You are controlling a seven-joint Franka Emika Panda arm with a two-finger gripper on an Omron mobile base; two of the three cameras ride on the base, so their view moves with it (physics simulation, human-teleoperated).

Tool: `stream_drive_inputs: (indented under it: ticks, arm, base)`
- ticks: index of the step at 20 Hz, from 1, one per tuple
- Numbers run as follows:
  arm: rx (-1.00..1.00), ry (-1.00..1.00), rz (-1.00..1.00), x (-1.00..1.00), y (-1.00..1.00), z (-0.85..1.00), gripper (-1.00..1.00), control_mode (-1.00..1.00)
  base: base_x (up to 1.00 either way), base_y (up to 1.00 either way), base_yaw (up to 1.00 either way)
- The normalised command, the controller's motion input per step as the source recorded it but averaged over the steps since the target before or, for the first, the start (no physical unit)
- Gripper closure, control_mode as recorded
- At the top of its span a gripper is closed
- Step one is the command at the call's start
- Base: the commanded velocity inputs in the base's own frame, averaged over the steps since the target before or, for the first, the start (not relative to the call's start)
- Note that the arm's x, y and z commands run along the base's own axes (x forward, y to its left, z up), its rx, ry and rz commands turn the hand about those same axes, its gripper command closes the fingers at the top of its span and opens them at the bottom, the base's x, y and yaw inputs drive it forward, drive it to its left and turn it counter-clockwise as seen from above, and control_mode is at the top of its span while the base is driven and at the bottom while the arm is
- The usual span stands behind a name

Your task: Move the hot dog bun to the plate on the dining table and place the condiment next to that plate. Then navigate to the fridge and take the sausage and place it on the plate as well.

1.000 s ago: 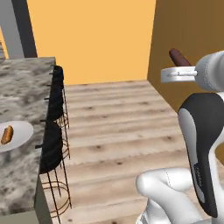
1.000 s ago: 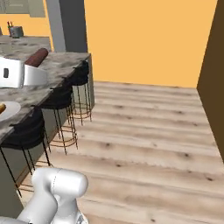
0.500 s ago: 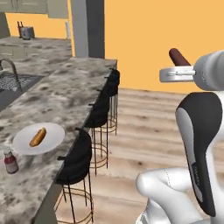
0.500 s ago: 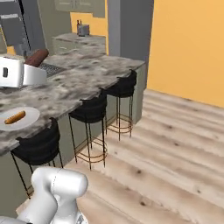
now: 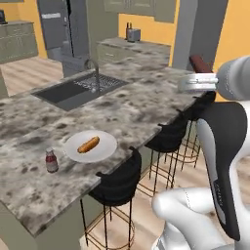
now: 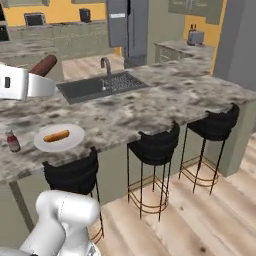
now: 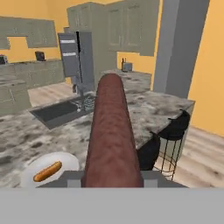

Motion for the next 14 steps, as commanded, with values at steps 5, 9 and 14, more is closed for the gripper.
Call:
stream_drive_inputs:
  ticks: [5, 9, 14]
  arm:
    - [0.0, 0.0, 0.0, 0.0, 0.0, 0.0, 1.0, 1.0]
    - [0.0, 0.0, 0.0, 0.0, 0.0, 0.0, 1.0, 1.0]
    - [0.0, 0.0, 0.0, 0.0, 0.0, 0.0, 1.0, 1.0]
  base:
    - [0.57, 0.0, 0.84]
    - [0.75, -0.23, 0.68]
    - [0.91, -0.53, 0.49]
